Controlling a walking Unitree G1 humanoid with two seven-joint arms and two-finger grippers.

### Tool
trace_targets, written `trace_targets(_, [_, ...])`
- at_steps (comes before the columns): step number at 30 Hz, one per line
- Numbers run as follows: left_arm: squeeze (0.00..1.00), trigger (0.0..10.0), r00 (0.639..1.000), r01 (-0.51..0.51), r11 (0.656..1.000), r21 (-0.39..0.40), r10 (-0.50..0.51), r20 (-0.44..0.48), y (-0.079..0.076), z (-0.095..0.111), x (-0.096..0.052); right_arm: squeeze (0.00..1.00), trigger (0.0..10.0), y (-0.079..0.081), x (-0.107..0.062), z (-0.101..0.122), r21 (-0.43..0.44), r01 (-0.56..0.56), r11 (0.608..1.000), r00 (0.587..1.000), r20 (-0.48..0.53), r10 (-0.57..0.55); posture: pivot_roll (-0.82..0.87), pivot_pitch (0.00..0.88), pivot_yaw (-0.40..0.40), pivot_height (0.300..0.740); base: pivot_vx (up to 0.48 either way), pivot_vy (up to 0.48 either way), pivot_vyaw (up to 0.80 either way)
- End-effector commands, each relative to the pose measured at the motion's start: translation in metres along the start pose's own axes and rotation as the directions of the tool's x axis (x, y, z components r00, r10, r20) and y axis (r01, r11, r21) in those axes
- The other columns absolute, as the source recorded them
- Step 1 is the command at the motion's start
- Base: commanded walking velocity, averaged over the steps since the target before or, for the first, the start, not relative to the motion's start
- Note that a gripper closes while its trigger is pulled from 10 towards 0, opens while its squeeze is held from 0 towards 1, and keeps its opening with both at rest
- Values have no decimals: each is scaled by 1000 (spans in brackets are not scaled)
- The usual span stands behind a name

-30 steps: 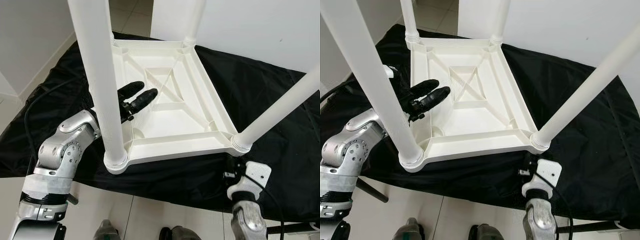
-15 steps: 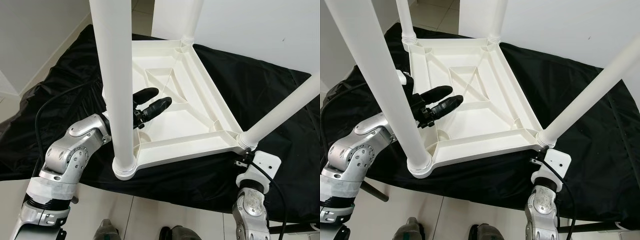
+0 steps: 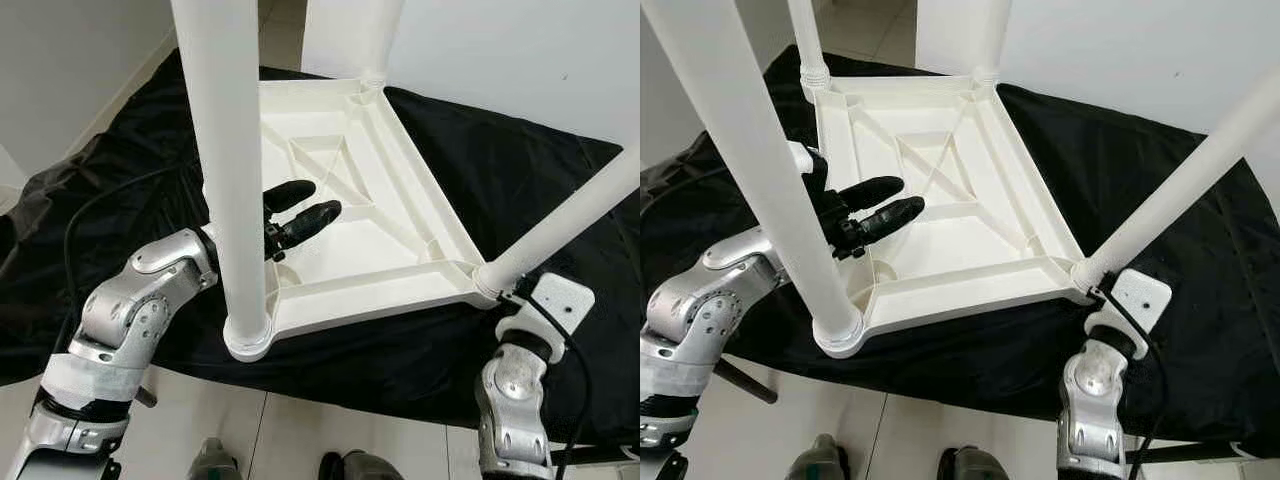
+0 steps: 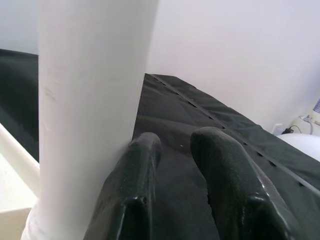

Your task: Building children table

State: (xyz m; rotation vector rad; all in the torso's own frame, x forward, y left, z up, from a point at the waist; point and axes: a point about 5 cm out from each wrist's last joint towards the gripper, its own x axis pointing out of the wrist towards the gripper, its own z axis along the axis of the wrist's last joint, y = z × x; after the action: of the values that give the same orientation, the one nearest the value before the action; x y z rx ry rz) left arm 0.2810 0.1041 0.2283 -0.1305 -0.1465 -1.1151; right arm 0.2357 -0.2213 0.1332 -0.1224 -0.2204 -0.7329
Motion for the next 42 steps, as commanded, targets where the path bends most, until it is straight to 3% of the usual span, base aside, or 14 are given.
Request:
trace_targets(1, [0,10000,968,249,968,-9,-249,-7,-17,-2,1,0,10000,-5,0,-5,-24,16,1000,1000,-12,-16,139,114,-89,740,0,0,0])
trace_targets(6, [0,10000,968,249,968,-9,-249,-7,-17,-2,1,0,10000,-5,0,-5,-24,16,1000,1000,-12,-16,139,114,-89,740,0,0,0])
trace_targets(7, [0,10000,966,260,966,-10,-260,-10,-20,-2,0,0,10000,-1,7,-3,-21,14,1000,1000,3,-14,143,114,-90,740,0,0,0])
trace_targets(8, [0,10000,954,298,954,-19,-298,-14,-27,0,0,0,10000,12,28,1,8,-25,1000,999,31,25,167,107,-95,740,0,0,0])
trace_targets(9, [0,10000,954,298,954,-19,-298,-14,-27,0,0,0,10000,12,28,1,8,-25,1000,999,31,25,167,107,-95,740,0,0,0])
trace_targets(11, [0,10000,927,375,926,-38,-375,-19,-43,1,-2,0,10000,36,62,12,72,-134,988,990,54,130,172,103,-99,740,0,0,0])
trace_targets(16, [0,10000,907,420,906,-57,-422,-17,-53,2,-4,0,10000,50,81,17,94,-229,969,973,51,225,178,100,-100,740,0,0,0])
trace_targets(25, [0,10000,897,442,895,-60,-443,-6,-59,6,-3,0,10000,56,93,17,106,-286,952,958,36,284,184,99,-102,740,0,0,0])
trace_targets(31, [0,10000,913,408,912,-44,-409,-6,-57,5,1,0,10000,51,99,16,104,-237,966,971,47,233,191,100,-106,740,0,0,0])
trace_targets(34, [0,10000,953,304,953,-4,-304,-7,-44,4,4,0,10000,45,92,16,117,-191,975,980,71,184,191,104,-102,740,0,0,0])
trace_targets(39, [0,10000,972,236,971,27,-236,-1,-34,4,5,0,10000,42,86,14,128,-175,976,983,80,165,191,104,-102,740,0,0,0])
trace_targets(40, [0,10000,990,143,988,52,-144,9,-18,4,4,0,10000,38,76,14,151,-164,975,985,86,152,182,106,-91,740,0,0,0])
trace_targets(41, [0,10000,990,143,988,52,-144,9,-18,4,4,0,10000,38,76,14,151,-164,975,985,86,152,182,106,-91,740,0,0,0])
trace_targets(42, [0,10000,997,71,996,58,-72,11,-5,4,3,0,10000,35,69,14,170,-158,973,985,91,145,176,106,-87,740,0,0,0])
